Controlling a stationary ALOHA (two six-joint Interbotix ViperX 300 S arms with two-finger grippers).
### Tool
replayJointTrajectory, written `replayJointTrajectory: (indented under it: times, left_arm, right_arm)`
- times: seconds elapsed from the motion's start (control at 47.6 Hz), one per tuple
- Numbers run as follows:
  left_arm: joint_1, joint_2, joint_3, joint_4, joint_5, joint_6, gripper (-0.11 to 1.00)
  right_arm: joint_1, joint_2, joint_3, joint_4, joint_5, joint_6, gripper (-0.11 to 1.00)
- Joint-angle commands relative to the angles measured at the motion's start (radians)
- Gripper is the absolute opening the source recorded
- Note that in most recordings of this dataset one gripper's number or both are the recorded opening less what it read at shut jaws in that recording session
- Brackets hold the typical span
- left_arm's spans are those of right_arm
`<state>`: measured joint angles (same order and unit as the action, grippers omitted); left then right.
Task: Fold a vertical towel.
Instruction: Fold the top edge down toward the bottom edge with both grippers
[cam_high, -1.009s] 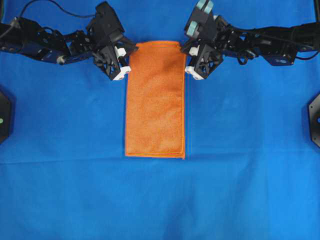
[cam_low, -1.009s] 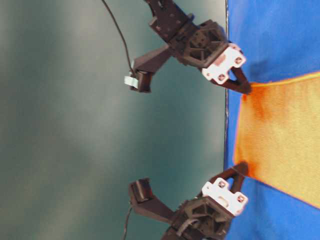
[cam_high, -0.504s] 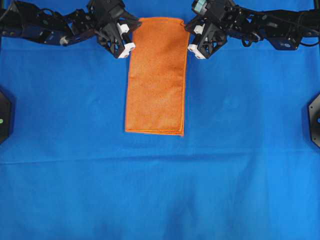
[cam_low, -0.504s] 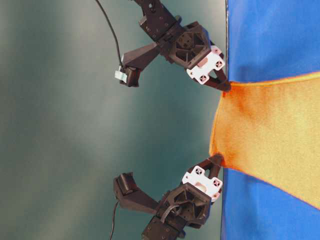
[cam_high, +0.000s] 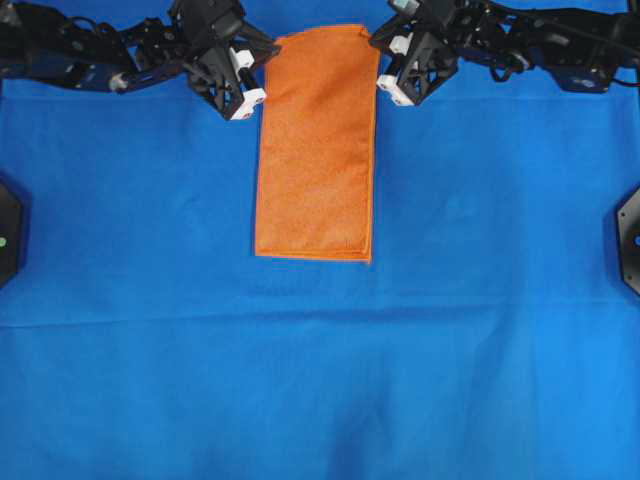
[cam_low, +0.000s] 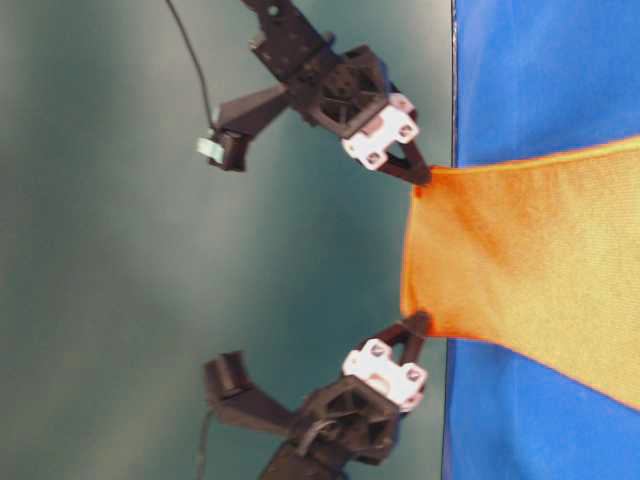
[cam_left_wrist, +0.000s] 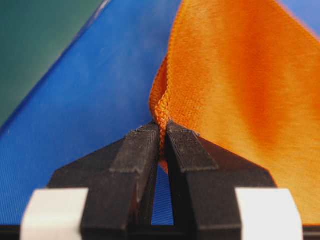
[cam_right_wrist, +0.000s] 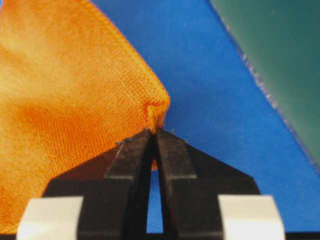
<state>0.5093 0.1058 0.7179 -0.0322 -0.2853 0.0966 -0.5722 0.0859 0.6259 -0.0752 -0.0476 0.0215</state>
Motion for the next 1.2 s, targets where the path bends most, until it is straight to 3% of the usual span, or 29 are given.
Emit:
replayJointTrajectory:
  times: [0.0,0.357,0.651,0.883,1.177]
  left_arm:
    - [-0.014,-0.074,0.006,0.0,0.014,0.002,0.03]
    - [-0.121,-0.225,0.104,0.0,0.043,-0.009,0.03]
    - [-0.264,-0.284,0.198,0.0,0.044,-0.018,0.03]
    - [-0.38,-0.219,0.21,0.0,0.044,-0.029,0.03]
    - [-0.419,-0.071,0.198,0.0,0.025,-0.04,0.03]
  right_arm:
    - [0.008,-0.064,-0.003,-0.002,0.02,0.0,0.04]
    - [0.13,-0.198,0.049,-0.002,0.071,0.009,0.04]
    - [0.299,-0.216,0.097,0.011,0.114,0.028,0.04]
    - [0.403,-0.213,0.117,0.011,0.129,0.067,0.04]
    - [0.451,-0.126,0.126,0.012,0.092,0.123,0.04]
